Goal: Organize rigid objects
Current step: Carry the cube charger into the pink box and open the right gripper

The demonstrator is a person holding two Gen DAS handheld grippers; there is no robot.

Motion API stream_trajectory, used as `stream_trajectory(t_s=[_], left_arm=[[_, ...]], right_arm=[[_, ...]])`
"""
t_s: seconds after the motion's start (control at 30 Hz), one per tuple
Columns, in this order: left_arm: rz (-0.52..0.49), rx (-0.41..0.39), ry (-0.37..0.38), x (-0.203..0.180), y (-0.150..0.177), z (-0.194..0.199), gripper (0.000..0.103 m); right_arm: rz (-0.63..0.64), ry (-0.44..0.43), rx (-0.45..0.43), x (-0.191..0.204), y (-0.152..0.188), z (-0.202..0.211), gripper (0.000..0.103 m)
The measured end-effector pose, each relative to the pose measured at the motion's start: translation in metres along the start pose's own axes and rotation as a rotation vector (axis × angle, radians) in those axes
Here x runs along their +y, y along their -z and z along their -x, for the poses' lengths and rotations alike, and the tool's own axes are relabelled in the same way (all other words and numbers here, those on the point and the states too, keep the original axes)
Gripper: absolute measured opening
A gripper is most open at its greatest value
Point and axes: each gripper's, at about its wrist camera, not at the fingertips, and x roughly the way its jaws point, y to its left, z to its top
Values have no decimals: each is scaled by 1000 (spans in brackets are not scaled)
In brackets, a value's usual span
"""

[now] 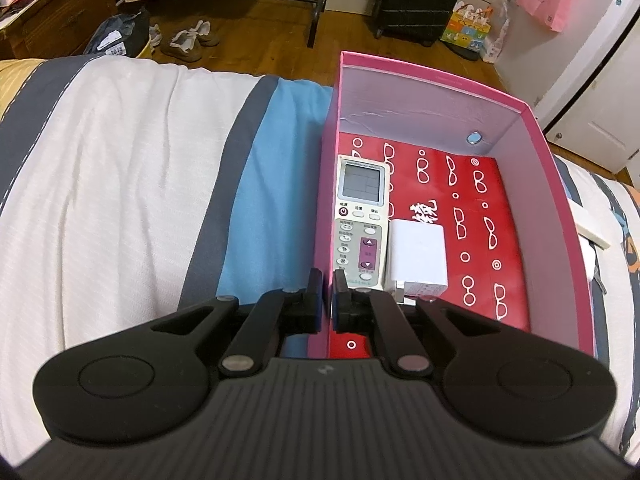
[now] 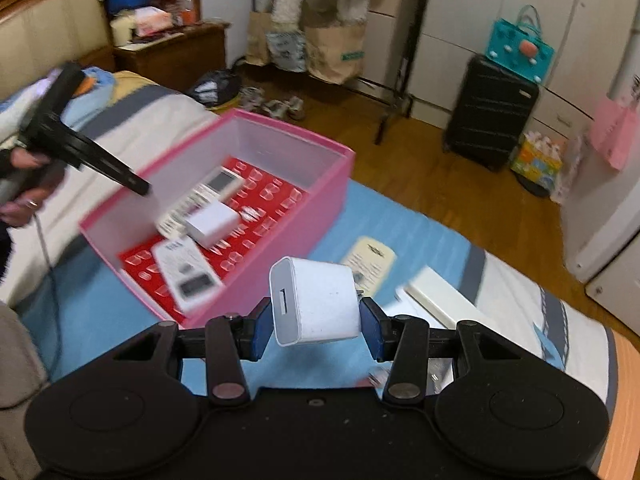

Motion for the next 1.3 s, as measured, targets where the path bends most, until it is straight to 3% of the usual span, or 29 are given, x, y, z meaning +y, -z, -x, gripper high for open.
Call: stream_trajectory(t_s=[0.33,0.57,0.77,0.93,1.3], left_arm=[[-25,-15,29,3,3,0,4],[-22,-20,32,2,4,0,4],[-49,-35,18,-2,7,-1,4],[-47,-37,37,3,7,0,4],[-42,-41,62,8,7,-1,5]], right_arm=[[250,-65,35,48,-64,-27,51],[318,-93,129,64,-100,-93,51],[307,-133,216,68,-113,-154,51],[209,-163,245,56,-125,-199,51],[91,-173,320,42,-132,-258,52]])
